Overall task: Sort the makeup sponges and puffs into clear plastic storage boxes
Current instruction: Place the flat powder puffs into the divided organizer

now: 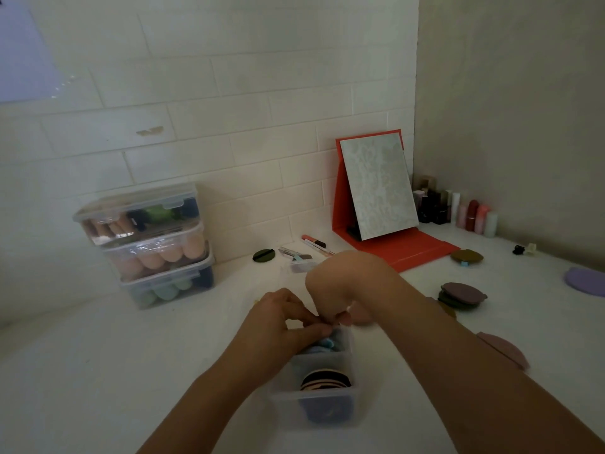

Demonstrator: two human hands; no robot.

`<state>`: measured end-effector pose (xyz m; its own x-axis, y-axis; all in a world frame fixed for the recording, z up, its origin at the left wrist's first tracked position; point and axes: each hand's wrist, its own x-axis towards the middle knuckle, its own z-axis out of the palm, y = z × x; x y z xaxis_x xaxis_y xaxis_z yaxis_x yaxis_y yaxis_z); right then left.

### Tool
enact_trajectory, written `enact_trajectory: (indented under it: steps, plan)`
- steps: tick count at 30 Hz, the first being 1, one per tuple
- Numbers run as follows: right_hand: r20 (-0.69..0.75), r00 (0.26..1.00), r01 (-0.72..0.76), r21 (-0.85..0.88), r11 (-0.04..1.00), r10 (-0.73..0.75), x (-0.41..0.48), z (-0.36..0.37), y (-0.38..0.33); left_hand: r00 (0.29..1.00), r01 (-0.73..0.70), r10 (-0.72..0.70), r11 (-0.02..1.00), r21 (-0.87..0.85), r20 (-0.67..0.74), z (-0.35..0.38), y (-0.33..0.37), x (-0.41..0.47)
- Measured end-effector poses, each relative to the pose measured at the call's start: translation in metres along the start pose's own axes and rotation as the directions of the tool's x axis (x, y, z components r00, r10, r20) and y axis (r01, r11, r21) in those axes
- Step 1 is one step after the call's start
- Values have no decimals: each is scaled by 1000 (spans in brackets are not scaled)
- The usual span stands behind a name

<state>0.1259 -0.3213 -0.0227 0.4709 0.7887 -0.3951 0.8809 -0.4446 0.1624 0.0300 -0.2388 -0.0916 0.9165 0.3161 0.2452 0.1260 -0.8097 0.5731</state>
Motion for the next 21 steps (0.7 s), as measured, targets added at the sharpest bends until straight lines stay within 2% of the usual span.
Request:
enact_trajectory:
  steps: [4,7,9,11,13,16,18,21]
  plan:
    - [54,997,47,90,995,-52,2,0,12,989,-138,144,963,233,-9,-2,3,-1]
    - [5,999,43,26,999,-43,7,3,7,972,-224,237,919,324,-1,-3,3,-1]
    - [-21,999,34,30,999,-33,7,3,9,973,-223,228,908,356,28,-3,3,-1]
    - [-55,998,38,162,986,-30,1,0,20,981,-187,190,913,363,29,-3,4,0]
    - [-126,992,67,360,931,-22,-8,-5,36,992,-126,126,921,368,22,-3,6,0]
    - [-206,975,46,538,842,79,-16,-6,62,997,-67,73,908,413,1,-4,7,2]
    - [-179,969,-47,547,836,172,-13,1,77,999,-29,34,912,409,-5,-4,6,3]
    - [-37,967,-197,512,836,250,1,14,83,1000,-9,16,927,374,-15,-3,5,1]
